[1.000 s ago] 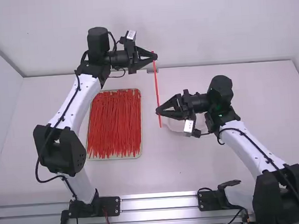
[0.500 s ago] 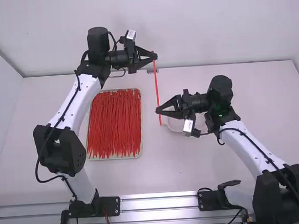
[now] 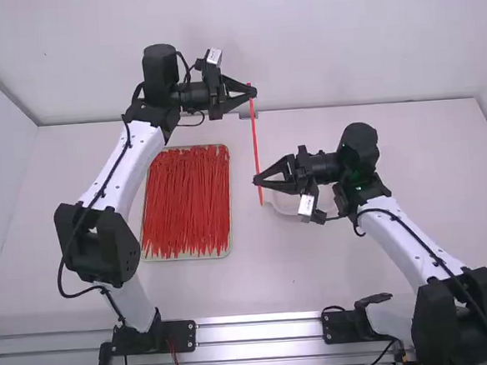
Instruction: Fasten the cable tie
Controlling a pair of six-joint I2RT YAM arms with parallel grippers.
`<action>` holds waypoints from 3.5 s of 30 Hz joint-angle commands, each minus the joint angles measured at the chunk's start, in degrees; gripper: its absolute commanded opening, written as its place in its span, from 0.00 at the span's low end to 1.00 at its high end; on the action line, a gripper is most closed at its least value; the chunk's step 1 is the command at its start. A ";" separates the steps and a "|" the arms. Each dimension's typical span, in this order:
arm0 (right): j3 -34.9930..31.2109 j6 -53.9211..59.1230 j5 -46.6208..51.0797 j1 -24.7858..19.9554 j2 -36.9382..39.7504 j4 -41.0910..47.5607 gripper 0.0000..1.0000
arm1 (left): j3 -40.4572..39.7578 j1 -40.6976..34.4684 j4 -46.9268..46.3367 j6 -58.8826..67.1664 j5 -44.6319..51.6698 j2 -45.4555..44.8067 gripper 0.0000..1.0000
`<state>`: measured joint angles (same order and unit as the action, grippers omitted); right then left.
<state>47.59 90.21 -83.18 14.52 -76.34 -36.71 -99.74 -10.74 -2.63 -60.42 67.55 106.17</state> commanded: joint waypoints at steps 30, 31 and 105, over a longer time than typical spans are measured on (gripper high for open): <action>-0.07 -0.33 1.16 0.28 0.15 -0.39 0.04 | 1.42 -1.01 0.02 0.26 2.03 -0.09 0.02; -0.04 -0.35 1.16 0.26 0.15 -0.42 0.00 | 1.42 -0.92 0.00 0.26 2.01 -0.09 0.02; -1.55 -109.59 25.09 2.27 -0.92 -30.75 0.00 | 1.66 -0.90 3.91 30.38 2.01 -0.09 0.02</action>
<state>46.30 0.10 -65.17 16.51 -77.08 -66.32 -98.61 -11.22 0.67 -37.47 68.34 106.17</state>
